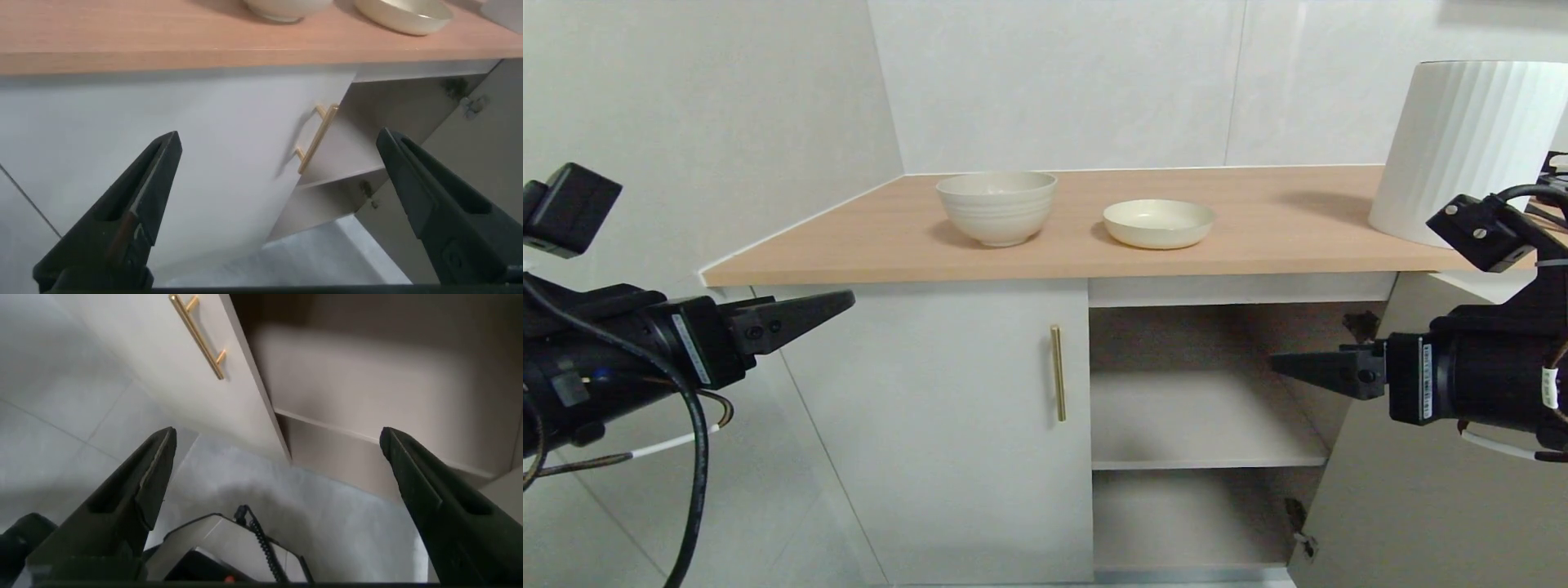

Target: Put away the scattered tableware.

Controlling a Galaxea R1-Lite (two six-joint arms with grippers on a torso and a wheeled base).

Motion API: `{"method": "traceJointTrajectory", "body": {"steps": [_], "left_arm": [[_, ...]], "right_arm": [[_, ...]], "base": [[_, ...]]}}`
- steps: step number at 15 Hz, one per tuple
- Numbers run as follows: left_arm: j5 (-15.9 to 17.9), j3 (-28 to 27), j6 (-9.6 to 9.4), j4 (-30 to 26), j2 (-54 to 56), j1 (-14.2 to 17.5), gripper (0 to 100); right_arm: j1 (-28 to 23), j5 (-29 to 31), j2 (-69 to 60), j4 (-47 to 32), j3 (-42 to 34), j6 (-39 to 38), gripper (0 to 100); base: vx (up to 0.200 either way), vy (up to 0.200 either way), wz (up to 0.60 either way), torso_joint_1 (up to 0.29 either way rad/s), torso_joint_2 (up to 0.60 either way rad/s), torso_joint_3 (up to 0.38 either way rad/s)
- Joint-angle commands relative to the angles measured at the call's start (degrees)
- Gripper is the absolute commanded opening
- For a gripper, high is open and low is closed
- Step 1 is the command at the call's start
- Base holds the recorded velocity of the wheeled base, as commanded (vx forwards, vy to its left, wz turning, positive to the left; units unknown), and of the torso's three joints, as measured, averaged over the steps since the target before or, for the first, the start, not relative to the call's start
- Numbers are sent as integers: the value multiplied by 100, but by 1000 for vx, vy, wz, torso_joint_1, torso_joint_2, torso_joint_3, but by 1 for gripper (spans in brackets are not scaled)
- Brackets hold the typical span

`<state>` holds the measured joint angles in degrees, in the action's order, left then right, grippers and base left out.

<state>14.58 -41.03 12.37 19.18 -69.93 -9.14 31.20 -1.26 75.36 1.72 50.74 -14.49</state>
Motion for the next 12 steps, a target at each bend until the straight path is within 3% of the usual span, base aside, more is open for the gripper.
{"method": "traceJointTrajectory", "body": {"steps": [1, 5, 12], "left_arm": [[1, -1, 2, 7, -21, 0, 100], [1, 8, 2, 7, -83, 0, 100], [-8, 16, 2, 16, -241, 0, 100]], "right_arm": [[-8, 20, 101, 4, -11, 70, 100], [-70, 29, 233, 30, -38, 122, 100], [-79, 29, 365, 39, -55, 122, 100]], "base": [[0, 0, 0, 32, -129, -85], [0, 0, 0, 68, -262, -266], [0, 0, 0, 175, -511, -288]]}}
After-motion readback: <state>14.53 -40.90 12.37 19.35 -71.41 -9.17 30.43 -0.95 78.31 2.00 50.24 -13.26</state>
